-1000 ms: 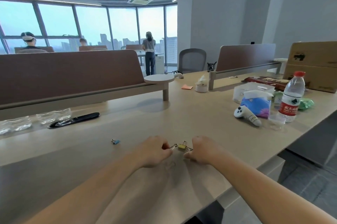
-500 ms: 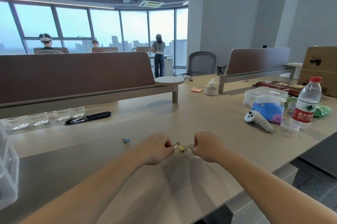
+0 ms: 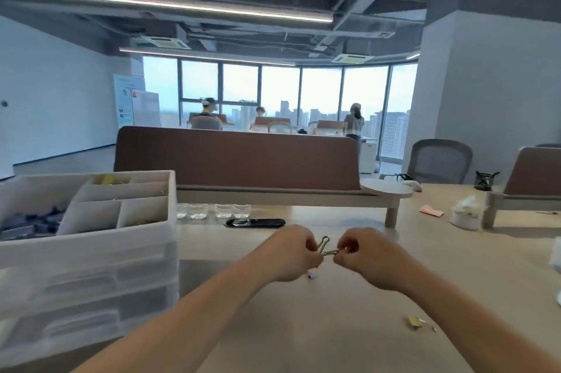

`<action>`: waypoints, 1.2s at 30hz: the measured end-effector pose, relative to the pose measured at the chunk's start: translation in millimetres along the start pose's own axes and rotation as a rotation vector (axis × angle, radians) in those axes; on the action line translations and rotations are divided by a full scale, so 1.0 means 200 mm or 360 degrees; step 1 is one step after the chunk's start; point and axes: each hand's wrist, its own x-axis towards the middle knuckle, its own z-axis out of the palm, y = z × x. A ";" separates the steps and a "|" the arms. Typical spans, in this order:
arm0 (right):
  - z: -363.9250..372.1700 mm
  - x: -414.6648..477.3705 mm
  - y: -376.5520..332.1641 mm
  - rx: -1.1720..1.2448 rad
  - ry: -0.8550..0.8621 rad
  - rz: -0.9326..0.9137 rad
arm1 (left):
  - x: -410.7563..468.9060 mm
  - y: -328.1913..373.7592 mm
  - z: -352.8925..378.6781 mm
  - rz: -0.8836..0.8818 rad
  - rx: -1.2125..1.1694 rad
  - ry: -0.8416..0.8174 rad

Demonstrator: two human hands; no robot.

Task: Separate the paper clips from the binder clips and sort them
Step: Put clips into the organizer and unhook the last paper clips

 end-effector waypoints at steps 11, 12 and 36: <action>0.06 0.37 -0.77 0.0462 0.0115 -0.0576 | -0.21 -0.32 -0.69 -0.0088 0.0221 0.0421; 0.07 0.42 -0.85 0.0487 0.0106 -0.0622 | -0.23 -0.35 -0.76 -0.0119 0.0234 0.0449; 0.39 1.10 -1.55 0.0238 -0.0315 -0.0671 | 0.00 -1.04 -1.27 -0.0475 0.0567 0.0548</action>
